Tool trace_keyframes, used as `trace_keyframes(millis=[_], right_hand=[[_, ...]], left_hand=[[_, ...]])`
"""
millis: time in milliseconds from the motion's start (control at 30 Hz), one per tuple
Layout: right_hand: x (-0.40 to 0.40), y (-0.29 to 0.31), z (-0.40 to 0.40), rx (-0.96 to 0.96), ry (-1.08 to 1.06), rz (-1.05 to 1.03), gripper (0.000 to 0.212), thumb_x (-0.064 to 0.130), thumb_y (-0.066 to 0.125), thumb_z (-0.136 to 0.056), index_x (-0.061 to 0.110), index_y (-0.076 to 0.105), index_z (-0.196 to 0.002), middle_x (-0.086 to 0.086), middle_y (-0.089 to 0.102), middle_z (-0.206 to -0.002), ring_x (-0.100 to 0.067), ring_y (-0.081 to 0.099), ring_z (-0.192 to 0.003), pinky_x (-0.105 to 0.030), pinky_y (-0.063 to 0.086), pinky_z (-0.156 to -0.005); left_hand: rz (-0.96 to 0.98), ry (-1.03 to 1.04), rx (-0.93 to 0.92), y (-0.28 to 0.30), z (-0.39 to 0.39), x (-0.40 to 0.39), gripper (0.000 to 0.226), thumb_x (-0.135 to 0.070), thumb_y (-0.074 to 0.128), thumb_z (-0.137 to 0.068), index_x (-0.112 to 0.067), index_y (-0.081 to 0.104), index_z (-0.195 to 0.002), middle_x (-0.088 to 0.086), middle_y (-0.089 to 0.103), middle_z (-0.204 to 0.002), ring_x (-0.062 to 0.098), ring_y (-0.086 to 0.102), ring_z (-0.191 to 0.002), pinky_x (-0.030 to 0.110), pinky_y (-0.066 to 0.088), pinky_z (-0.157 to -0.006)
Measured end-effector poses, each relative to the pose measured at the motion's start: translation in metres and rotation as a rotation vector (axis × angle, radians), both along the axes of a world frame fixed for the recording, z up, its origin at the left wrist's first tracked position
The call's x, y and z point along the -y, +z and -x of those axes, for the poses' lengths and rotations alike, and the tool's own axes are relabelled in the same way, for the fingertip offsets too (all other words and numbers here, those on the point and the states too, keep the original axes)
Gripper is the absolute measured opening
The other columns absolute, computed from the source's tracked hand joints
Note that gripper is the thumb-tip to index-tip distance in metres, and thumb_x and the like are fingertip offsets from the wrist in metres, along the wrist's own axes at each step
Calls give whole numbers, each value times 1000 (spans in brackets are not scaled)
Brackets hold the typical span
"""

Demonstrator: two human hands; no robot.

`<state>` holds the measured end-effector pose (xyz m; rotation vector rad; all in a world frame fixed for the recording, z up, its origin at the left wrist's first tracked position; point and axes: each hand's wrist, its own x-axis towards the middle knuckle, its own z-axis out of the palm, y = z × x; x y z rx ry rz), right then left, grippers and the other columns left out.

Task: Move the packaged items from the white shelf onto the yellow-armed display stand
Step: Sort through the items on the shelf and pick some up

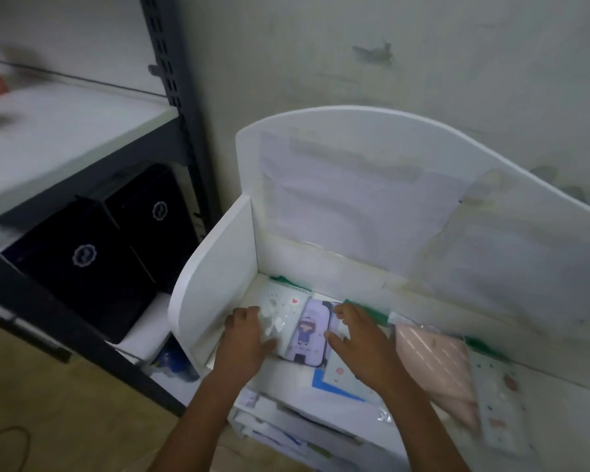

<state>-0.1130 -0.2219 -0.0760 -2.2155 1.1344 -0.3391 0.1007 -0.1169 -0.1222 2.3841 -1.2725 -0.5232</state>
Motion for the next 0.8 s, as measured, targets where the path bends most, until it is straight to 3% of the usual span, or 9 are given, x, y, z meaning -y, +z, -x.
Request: trace_keyframes(millis=[100,300,500,600,700,800], right_hand=[[-10,-3,-1,-1,-33,33,40,40,58,-94,27,47,-129,10,50,-125,-9,51,-114,-22,41,-93],[-19,0,3,-28,-124,51,40,36,58,-95,28,46,-132,10,49,-130,-1,47,-104,-14,35,-88],[-20,-1,5,-54,-147,92,41,37,58,-94,29,45,-132,10,50,-131,-5,50,-114,-22,43,-97],[-20,-2,7,-74,-183,68,43,40,57,-94,31,43,-134,14,49,-132,-1,47,-111,-29,51,-94],[-19,-3,5,-98,-198,72,43,41,57,-94,30,44,-133,14,52,-127,1,47,-105,-23,48,-92],[-21,-7,0,-145,-219,41,41,42,56,-94,26,46,-131,10,55,-120,-5,53,-102,-22,46,-91]], left_hand=[[-21,-2,74,-9,-2,0,68,-53,74,-73,-21,47,-126,8,53,-121,27,52,-111,42,50,-90],[-118,55,179,0,3,6,86,-54,73,-77,-18,32,-143,12,48,-132,28,49,-120,36,44,-96],[-53,96,3,7,6,14,93,-47,89,-54,-10,44,-127,15,49,-119,30,47,-108,39,42,-99],[37,153,-150,14,1,15,69,-32,89,-62,-9,52,-116,13,46,-117,29,53,-103,36,44,-95],[140,165,-343,22,-8,14,37,-19,75,-82,-11,55,-112,13,53,-115,29,62,-94,41,54,-87],[224,177,-500,36,-15,6,24,-15,62,-92,-17,51,-113,6,60,-108,27,63,-94,48,61,-73]])
